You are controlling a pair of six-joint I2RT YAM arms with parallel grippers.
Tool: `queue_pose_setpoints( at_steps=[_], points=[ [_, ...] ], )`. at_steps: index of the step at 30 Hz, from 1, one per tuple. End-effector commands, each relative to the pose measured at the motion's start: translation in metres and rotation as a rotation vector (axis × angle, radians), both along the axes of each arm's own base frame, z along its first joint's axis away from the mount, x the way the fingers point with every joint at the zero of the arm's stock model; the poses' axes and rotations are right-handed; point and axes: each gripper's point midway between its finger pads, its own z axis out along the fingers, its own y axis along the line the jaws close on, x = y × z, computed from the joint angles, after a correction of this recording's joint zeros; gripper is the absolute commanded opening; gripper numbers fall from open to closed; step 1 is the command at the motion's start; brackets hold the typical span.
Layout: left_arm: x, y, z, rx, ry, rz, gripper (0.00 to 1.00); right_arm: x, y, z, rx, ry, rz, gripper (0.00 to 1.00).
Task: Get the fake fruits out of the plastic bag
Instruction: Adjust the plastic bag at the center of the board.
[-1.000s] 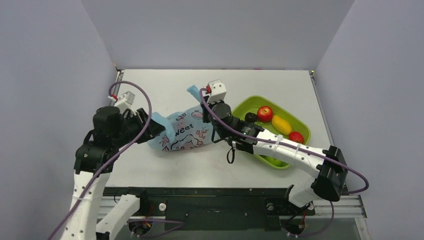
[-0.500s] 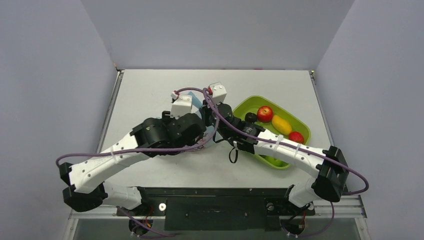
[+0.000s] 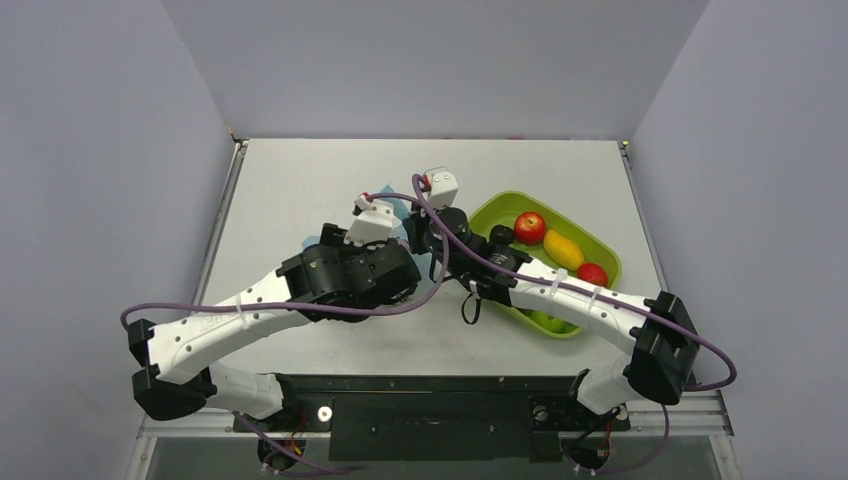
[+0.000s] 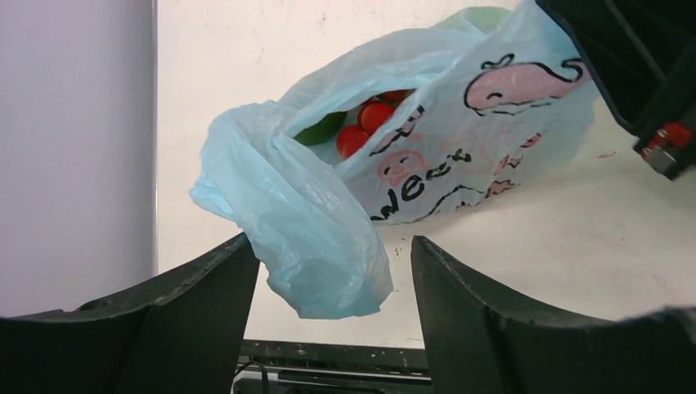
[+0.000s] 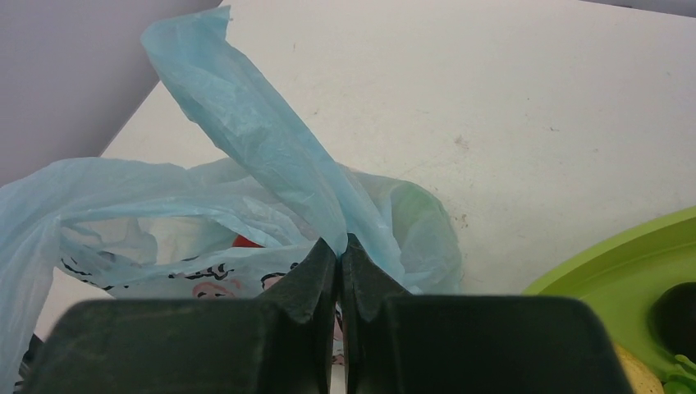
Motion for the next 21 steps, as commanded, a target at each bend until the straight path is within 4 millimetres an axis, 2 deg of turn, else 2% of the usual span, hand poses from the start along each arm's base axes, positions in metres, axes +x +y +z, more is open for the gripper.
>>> queue_pose_setpoints(
  at_steps=[1, 6, 14, 15, 16, 17, 18, 19, 20, 21],
  points=[
    [0.016, 0.011, 0.016, -0.077, -0.074, 0.022, 0.65, -0.005, 0.001, 0.032, 0.099, -0.034, 0.02, 0.0],
    [0.024, 0.025, 0.019, -0.136, -0.084, 0.04, 0.64, -0.006, 0.001, 0.035, 0.109, -0.034, 0.025, 0.0],
    [0.054, 0.055, 0.028, -0.205, -0.119, 0.132, 0.14, -0.001, 0.009, 0.046, 0.121, -0.045, 0.026, 0.0],
    [0.061, 0.063, 0.032, -0.218, -0.136, 0.166, 0.04, 0.001, 0.011, 0.046, 0.117, -0.045, 0.026, 0.0],
    [0.066, 0.074, 0.035, -0.218, -0.151, 0.204, 0.01, 0.003, 0.013, 0.053, 0.126, -0.056, 0.025, 0.0],
    [0.073, 0.078, 0.04, -0.221, -0.168, 0.22, 0.0, 0.007, 0.016, 0.051, 0.114, -0.058, 0.021, 0.0],
    [0.08, 0.091, 0.043, -0.219, -0.181, 0.269, 0.0, 0.012, 0.02, 0.058, 0.115, -0.078, 0.02, 0.0],
    [0.088, 0.094, 0.044, -0.216, -0.181, 0.274, 0.0, 0.017, 0.022, 0.057, 0.106, -0.088, 0.009, 0.0],
    [0.097, 0.106, 0.046, -0.239, -0.175, 0.307, 0.0, 0.023, 0.025, 0.072, 0.114, -0.126, 0.004, 0.0],
    [0.108, 0.11, 0.043, -0.236, -0.161, 0.317, 0.0, 0.031, 0.029, 0.068, 0.096, -0.132, -0.008, 0.0]
  ],
)
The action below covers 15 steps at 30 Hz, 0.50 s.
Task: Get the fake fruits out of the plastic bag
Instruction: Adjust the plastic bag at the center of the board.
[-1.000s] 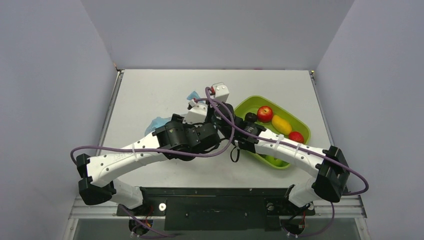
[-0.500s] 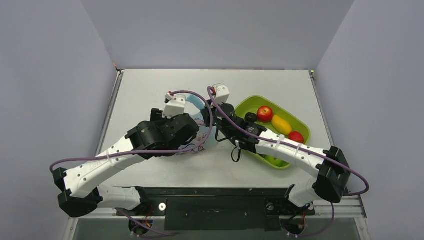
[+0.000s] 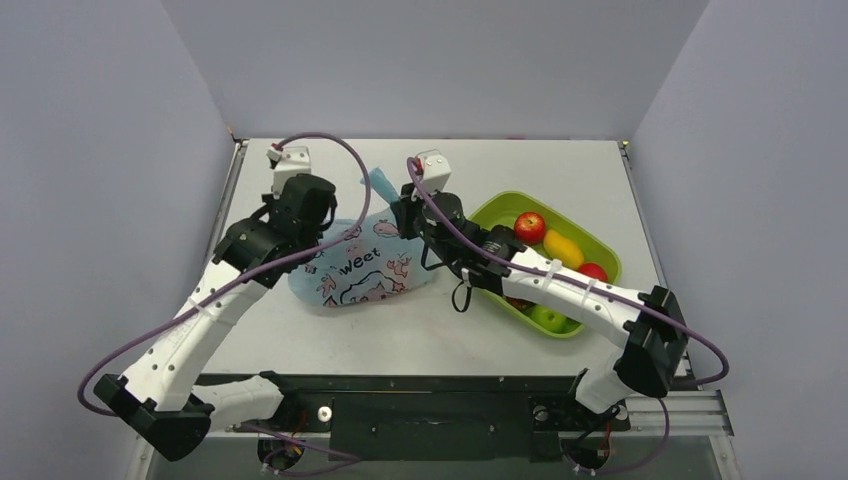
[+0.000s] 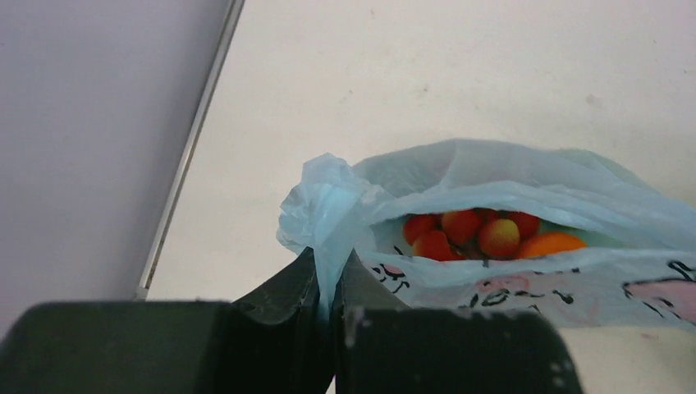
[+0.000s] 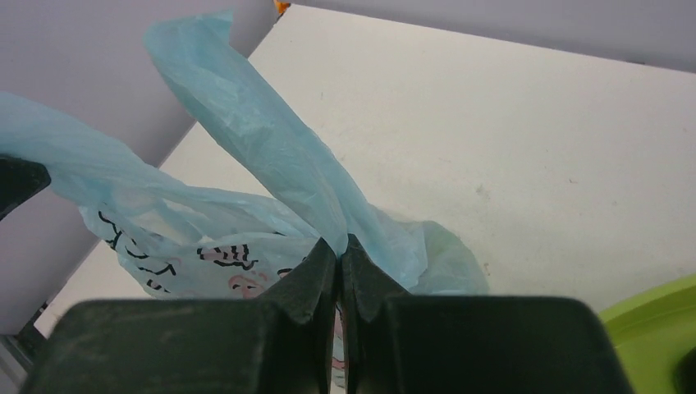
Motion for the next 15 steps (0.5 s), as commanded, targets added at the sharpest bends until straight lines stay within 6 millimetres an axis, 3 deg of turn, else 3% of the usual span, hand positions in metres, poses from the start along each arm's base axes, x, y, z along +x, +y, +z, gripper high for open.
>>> queue_pose_setpoints(
  at_steps=[1, 2, 3, 4, 5, 6, 8, 9, 10, 13, 15],
  points=[
    [0.046, 0.028, 0.03, -0.099, -0.072, 0.071, 0.0, 0.035, 0.014, 0.055, 0.053, -0.135, -0.047, 0.0],
    [0.055, 0.033, 0.028, -0.102, -0.06, 0.088, 0.0, 0.048, 0.017, 0.05, 0.039, -0.132, -0.055, 0.0],
    [0.063, 0.046, 0.038, -0.132, -0.08, 0.118, 0.0, 0.056, 0.019, 0.074, 0.071, -0.162, -0.058, 0.0],
    [0.071, 0.05, 0.038, -0.137, -0.074, 0.13, 0.0, 0.07, 0.021, 0.068, 0.065, -0.154, -0.058, 0.0],
    [0.077, 0.06, 0.051, -0.17, -0.1, 0.146, 0.0, 0.078, 0.023, 0.091, 0.104, -0.177, -0.062, 0.0],
    [0.083, 0.064, 0.051, -0.188, -0.095, 0.159, 0.0, 0.091, 0.025, 0.087, 0.1, -0.168, -0.068, 0.0],
    [0.089, 0.079, 0.084, -0.249, -0.164, 0.189, 0.0, 0.105, 0.026, 0.123, 0.166, -0.204, -0.073, 0.0],
    [0.089, 0.088, 0.091, -0.27, -0.176, 0.203, 0.0, 0.109, 0.031, 0.123, 0.176, -0.199, -0.063, 0.0],
    [0.088, 0.096, 0.108, -0.291, -0.222, 0.218, 0.0, 0.112, 0.028, 0.142, 0.203, -0.221, -0.066, 0.0],
    [0.077, 0.095, 0.14, -0.352, -0.306, 0.185, 0.0, 0.114, 0.03, 0.157, 0.218, -0.226, -0.061, 0.0],
    [0.068, 0.087, 0.149, -0.385, -0.34, 0.135, 0.0, 0.112, 0.03, 0.161, 0.221, -0.229, -0.054, 0.0]
  ],
)
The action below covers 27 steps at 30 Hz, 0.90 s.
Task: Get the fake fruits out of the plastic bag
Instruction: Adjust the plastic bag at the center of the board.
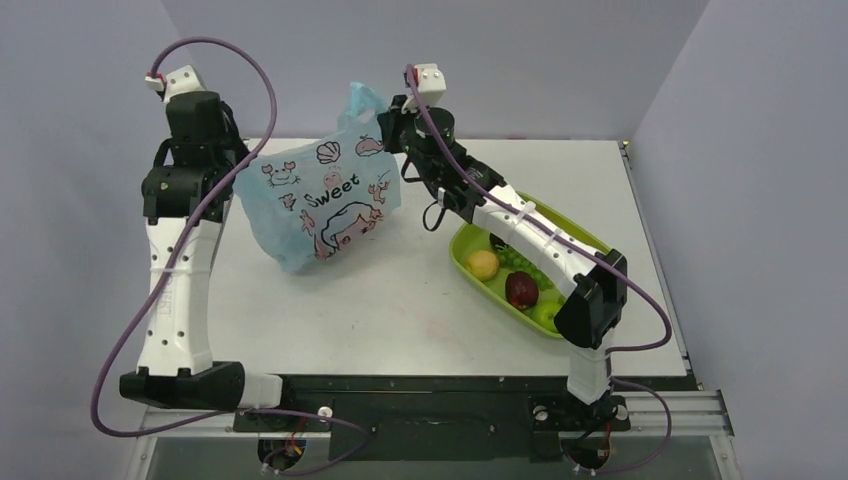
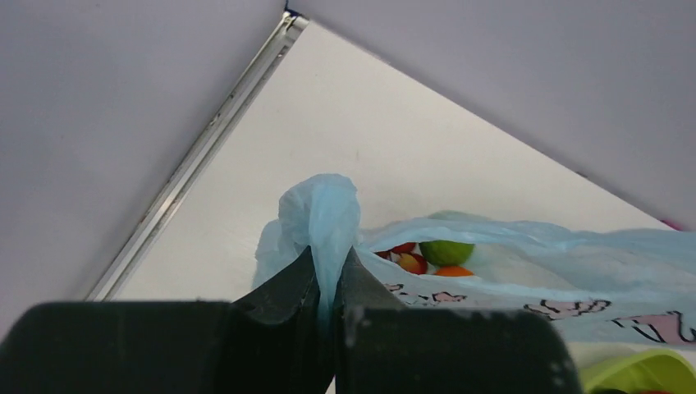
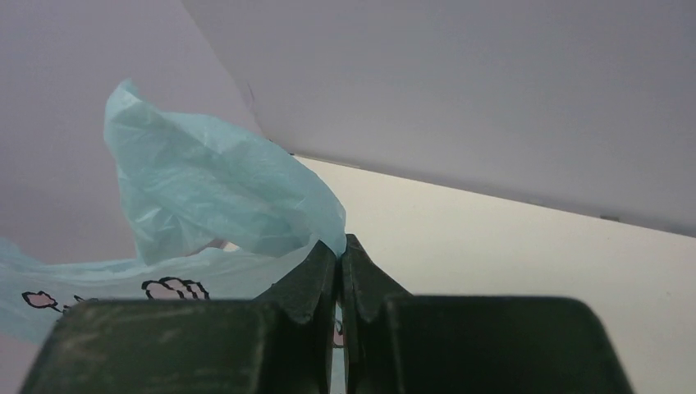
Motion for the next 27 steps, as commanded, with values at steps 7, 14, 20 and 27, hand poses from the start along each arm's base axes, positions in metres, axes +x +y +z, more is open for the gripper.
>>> queue_pose_setpoints(
  at_steps=[7, 14, 20, 27],
  points=[
    [-0.06, -0.079, -0.039, -0.272, -0.078, -0.402, 0.0, -0.036, -0.013, -0.038, -0.036, 0.127, 0.036, 0.02],
    [-0.129, -0.126, -0.115, -0.543, 0.028, -0.552, 0.0, -0.117, -0.054, -0.134, -0.172, 0.313, 0.034, 0.46],
    [-0.157, -0.133, -0.127, -0.558, 0.056, -0.606, 0.0, -0.194, -0.063, -0.149, -0.162, 0.323, 0.117, 0.65],
    [-0.166, -0.146, -0.146, -0.561, 0.095, -0.723, 0.0, -0.247, -0.028, -0.133, -0.022, 0.33, 0.375, 0.64]
  ],
)
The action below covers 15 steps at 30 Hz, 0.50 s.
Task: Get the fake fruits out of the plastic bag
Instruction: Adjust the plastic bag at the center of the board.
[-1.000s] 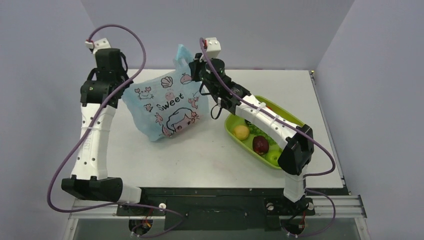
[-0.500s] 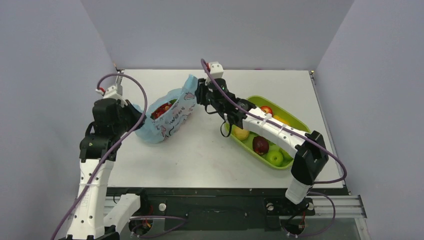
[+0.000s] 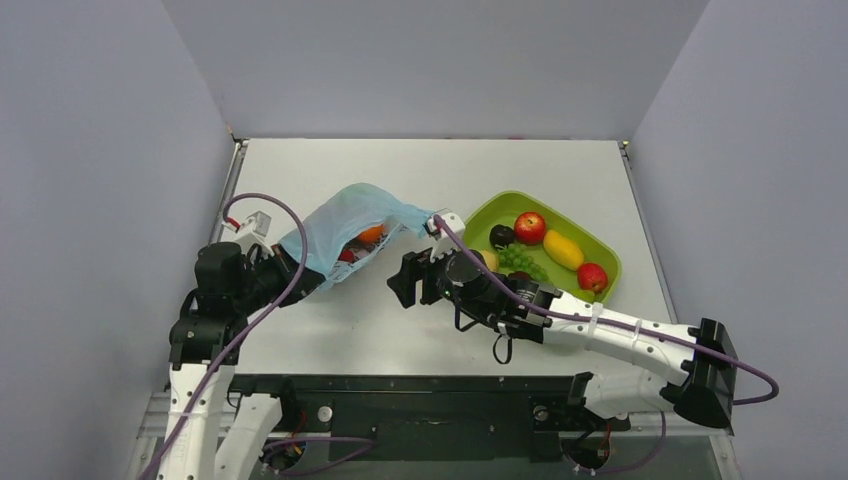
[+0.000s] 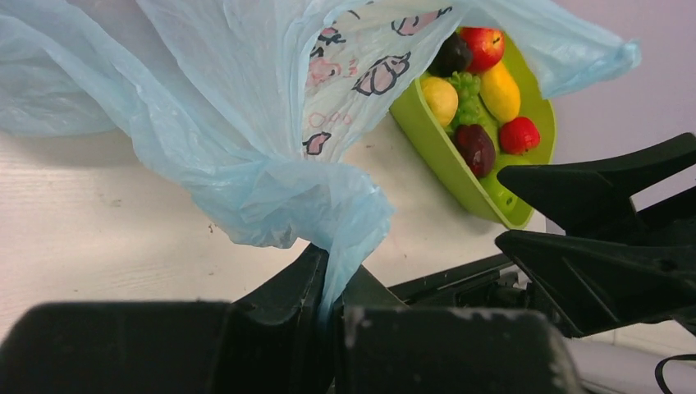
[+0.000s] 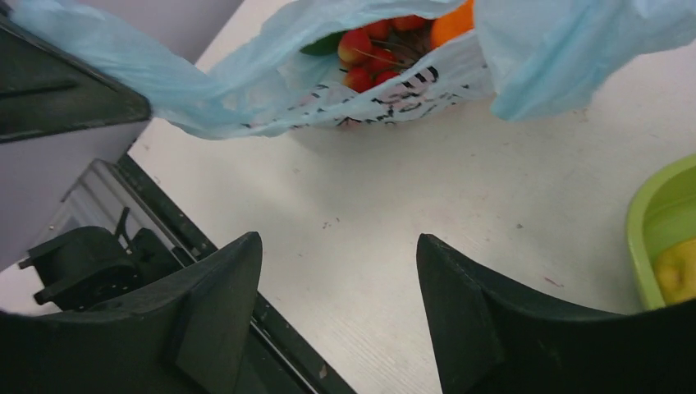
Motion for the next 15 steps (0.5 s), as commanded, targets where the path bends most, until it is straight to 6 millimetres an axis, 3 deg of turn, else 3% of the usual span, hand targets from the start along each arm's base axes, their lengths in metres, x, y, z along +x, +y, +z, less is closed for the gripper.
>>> queue_pose_setpoints(
  at_steps=[1, 5, 6, 7, 8, 9, 10, 11, 12, 15],
  points=[
    [-0.003, -0.011, -0.008, -0.006, -0.003, -0.103, 0.0, -0.008, 0.031, 0.038, 0.203, 0.007, 0.081, 0.63],
    [-0.006, -0.009, -0.011, 0.02, -0.016, -0.106, 0.0, 0.013, 0.061, 0.057, 0.233, -0.03, 0.063, 0.51],
    [-0.008, -0.01, -0.014, 0.02, -0.023, -0.113, 0.0, 0.021, 0.073, 0.056, 0.244, -0.045, 0.059, 0.46],
    [-0.007, -0.01, -0.013, 0.018, -0.038, -0.118, 0.0, 0.029, 0.082, 0.042, 0.223, -0.044, 0.043, 0.42],
    [-0.009, -0.011, -0.019, 0.02, -0.038, -0.124, 0.0, 0.034, 0.089, 0.048, 0.25, -0.065, 0.035, 0.41],
    [-0.008, -0.011, -0.021, 0.024, -0.04, -0.123, 0.0, 0.041, 0.097, 0.03, 0.223, -0.06, 0.024, 0.4],
    [-0.01, -0.012, -0.024, 0.026, -0.034, -0.13, 0.0, 0.045, 0.104, 0.031, 0.238, -0.076, 0.024, 0.39],
    [-0.011, -0.013, -0.025, 0.032, -0.03, -0.139, 0.0, 0.049, 0.111, 0.012, 0.213, -0.067, 0.019, 0.37],
    [-0.012, -0.015, -0.024, 0.037, -0.033, -0.154, 0.0, 0.052, 0.116, 0.01, 0.225, -0.085, 0.021, 0.37],
    [-0.013, -0.019, -0.027, 0.044, -0.029, -0.17, 0.0, 0.057, 0.129, -0.033, 0.169, -0.089, 0.032, 0.34]
  ],
)
